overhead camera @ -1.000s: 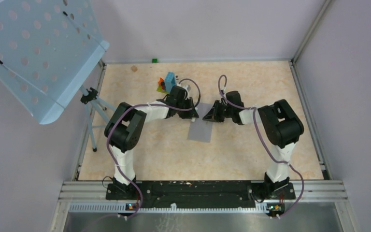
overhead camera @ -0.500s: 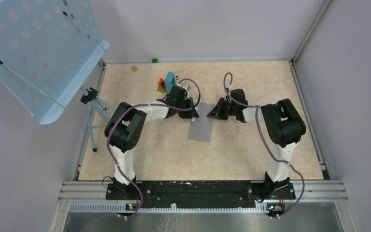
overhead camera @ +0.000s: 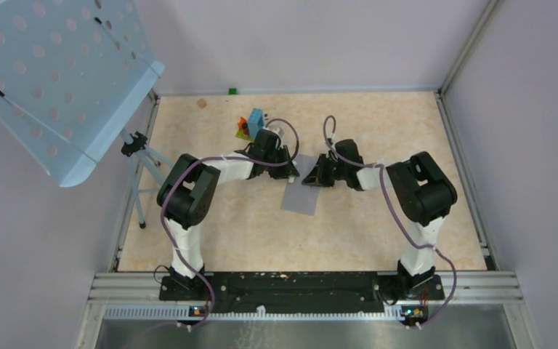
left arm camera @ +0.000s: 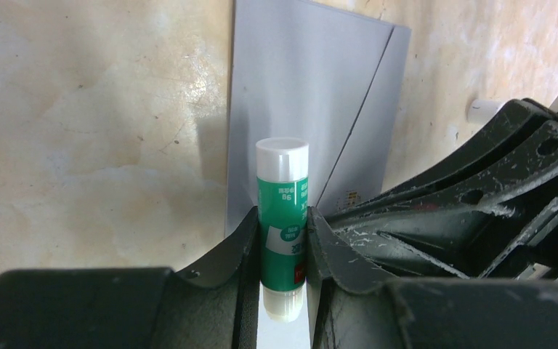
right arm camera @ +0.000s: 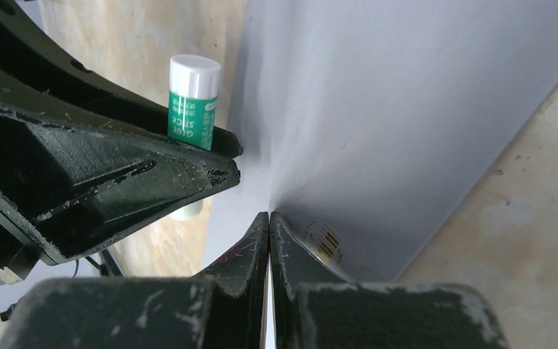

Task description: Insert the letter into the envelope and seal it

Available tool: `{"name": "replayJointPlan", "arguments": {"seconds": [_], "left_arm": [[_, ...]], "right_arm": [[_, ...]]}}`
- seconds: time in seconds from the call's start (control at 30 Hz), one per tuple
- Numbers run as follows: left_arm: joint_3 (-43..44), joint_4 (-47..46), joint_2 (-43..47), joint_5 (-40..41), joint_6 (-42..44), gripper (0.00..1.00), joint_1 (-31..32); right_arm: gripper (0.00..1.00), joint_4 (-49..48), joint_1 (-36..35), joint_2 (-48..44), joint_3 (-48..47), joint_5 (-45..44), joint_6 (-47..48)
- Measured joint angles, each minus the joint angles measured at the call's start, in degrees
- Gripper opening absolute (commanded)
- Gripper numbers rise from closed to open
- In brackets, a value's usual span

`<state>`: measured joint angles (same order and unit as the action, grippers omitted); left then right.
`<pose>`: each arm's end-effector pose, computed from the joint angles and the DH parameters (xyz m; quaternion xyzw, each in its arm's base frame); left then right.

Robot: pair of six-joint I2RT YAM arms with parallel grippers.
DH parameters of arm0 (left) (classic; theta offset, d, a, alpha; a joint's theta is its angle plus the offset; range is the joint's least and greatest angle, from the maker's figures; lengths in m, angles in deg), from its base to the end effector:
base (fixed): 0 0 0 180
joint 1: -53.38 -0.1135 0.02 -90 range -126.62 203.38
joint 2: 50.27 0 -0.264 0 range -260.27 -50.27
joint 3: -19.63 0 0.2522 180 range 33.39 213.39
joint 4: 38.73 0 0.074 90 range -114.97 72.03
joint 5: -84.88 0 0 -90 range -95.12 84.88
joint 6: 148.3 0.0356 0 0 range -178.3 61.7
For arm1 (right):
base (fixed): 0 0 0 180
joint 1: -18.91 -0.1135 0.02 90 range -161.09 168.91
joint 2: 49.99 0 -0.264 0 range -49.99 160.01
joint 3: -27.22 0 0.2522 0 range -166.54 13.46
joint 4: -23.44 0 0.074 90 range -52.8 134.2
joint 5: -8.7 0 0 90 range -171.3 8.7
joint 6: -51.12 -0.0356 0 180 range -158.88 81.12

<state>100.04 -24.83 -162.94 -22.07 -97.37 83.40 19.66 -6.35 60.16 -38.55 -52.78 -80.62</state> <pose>0.3497 -0.2140 0.1446 -0.0175 0.9191 -0.3220 0.2266 0.3284 0.1737 0.1164 0.0243 0.8862 0.4101 0.2142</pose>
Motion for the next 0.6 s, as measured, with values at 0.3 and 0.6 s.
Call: {"name": "replayJointPlan", "arguments": {"seconds": [0.3,0.6], "left_arm": [[-0.3,-0.7,0.0,0.1,-1.4,0.0,0.0],[-0.4,-0.9,0.0,0.3,-2.0,0.0,0.0]], "right_arm": [[0.0,-1.9,-0.5,-1.3,2.8,0.0,-0.4],[0.0,-2.2,-0.5,-3.7,5.9,0.1,0.0]]}}
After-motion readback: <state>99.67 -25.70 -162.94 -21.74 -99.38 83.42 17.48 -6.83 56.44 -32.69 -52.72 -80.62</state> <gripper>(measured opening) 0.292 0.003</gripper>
